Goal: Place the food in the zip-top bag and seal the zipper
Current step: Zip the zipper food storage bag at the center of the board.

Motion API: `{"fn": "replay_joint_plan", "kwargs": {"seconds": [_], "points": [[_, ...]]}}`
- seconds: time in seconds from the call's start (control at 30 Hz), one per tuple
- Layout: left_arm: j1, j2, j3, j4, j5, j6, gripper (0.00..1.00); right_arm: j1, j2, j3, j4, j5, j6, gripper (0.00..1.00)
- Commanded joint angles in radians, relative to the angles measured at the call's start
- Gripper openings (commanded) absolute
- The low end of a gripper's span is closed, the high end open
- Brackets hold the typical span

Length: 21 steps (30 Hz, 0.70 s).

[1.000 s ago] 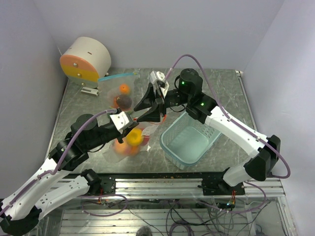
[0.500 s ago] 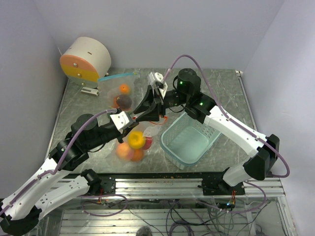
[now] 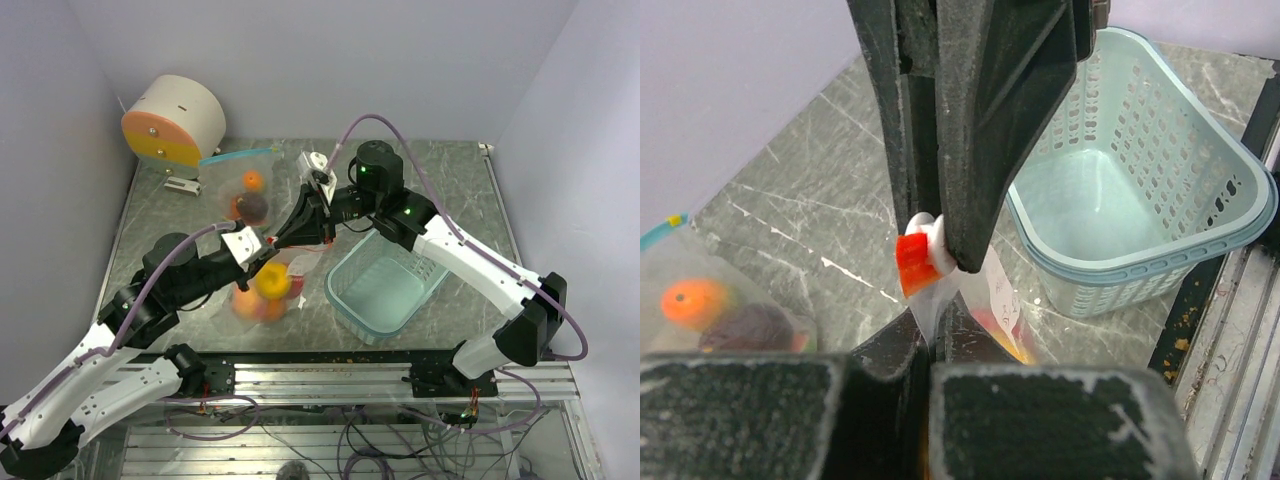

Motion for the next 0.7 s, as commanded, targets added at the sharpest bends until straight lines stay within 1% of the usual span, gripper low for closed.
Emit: {"fn": "replay_joint_plan", "kwargs": {"seconds": [0.0,0.23,0.33,0.43,0.47,0.5,0.53,0.6,0.67], "points": [[0.004,-0.038,0.036,0.001,-0.051,0.005,0.07,0.000,0.010,0.020,-0.050,0.018,-0.041,0.00],[0.004,-0.101,0.063,-0.039,-0.129,0.016,0.07,-0.013,0.034,0.035,-0.162,0.023,-0.138,0.00],[0.004,-0.115,0.074,-0.041,-0.135,0.012,0.07,-0.028,0.037,0.016,-0.151,0.025,-0.135,0.00],[0.005,-0.120,0.073,-0.031,-0.120,0.006,0.07,-0.041,0.042,0.003,-0.100,0.001,-0.095,0.00],[0.004,-0.118,0.068,-0.027,-0.115,0.003,0.07,-0.040,0.042,0.003,-0.083,-0.003,-0.080,0.04],[0.004,-0.116,0.064,-0.024,-0.114,-0.001,0.07,-0.042,0.042,0.003,-0.063,-0.006,-0.058,0.19],[0.004,-0.114,0.059,-0.022,-0.114,-0.003,0.07,-0.043,0.039,0.003,-0.038,-0.011,-0.046,0.28],[0.005,-0.108,0.050,-0.014,-0.113,-0.008,0.07,-0.042,0.027,-0.002,0.021,-0.031,-0.004,0.39],[0.004,-0.106,0.041,-0.006,-0.110,-0.013,0.07,-0.043,0.008,-0.013,0.096,-0.046,0.040,0.48]]}}
